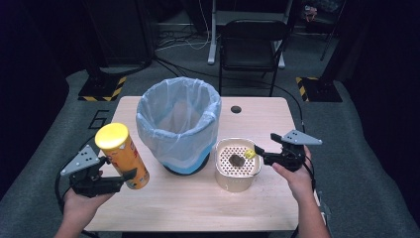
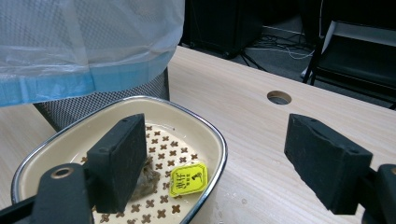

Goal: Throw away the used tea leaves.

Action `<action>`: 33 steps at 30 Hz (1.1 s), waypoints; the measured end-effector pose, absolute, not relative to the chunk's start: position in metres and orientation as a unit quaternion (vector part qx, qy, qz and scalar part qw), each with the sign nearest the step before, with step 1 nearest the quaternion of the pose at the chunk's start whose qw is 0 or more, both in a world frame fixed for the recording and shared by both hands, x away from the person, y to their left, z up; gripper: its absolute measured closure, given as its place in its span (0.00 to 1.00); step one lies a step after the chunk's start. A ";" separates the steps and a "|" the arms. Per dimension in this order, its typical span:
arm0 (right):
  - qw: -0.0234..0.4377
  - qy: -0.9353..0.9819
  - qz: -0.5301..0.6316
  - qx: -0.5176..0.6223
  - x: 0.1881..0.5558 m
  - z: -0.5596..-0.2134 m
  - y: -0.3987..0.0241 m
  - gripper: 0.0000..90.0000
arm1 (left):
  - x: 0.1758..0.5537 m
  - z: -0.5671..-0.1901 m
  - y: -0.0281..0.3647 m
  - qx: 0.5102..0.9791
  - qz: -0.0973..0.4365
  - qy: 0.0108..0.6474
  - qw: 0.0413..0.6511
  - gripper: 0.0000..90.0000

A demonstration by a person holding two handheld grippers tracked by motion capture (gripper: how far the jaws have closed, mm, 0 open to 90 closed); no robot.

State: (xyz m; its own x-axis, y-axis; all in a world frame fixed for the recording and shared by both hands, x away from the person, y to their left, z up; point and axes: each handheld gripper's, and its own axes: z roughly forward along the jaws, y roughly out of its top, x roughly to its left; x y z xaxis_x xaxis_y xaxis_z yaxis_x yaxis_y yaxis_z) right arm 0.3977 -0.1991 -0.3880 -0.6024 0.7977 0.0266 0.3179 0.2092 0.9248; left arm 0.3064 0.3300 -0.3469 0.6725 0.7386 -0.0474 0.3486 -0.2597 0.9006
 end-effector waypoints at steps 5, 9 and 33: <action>0.235 0.739 0.503 0.382 0.397 -0.388 -0.200 0.23 | 0.308 -0.331 0.330 0.765 0.201 0.357 0.496 0.27; 0.234 0.739 0.502 0.384 0.398 -0.390 -0.200 0.23 | 0.310 -0.321 0.330 0.770 0.195 0.359 0.491 0.27; 0.232 0.739 0.500 0.386 0.399 -0.393 -0.201 0.23 | 0.330 -0.215 0.319 0.772 0.181 0.340 0.507 0.27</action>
State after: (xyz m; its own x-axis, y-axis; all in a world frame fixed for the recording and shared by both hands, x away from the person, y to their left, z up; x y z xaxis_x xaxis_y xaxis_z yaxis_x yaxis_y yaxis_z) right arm 0.3992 -0.2015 -0.3929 -0.5939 0.8034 0.0430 0.3385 0.2011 0.9192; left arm 0.3296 0.3186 -0.2150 0.7041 0.7072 -0.0650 0.3406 -0.2560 0.9047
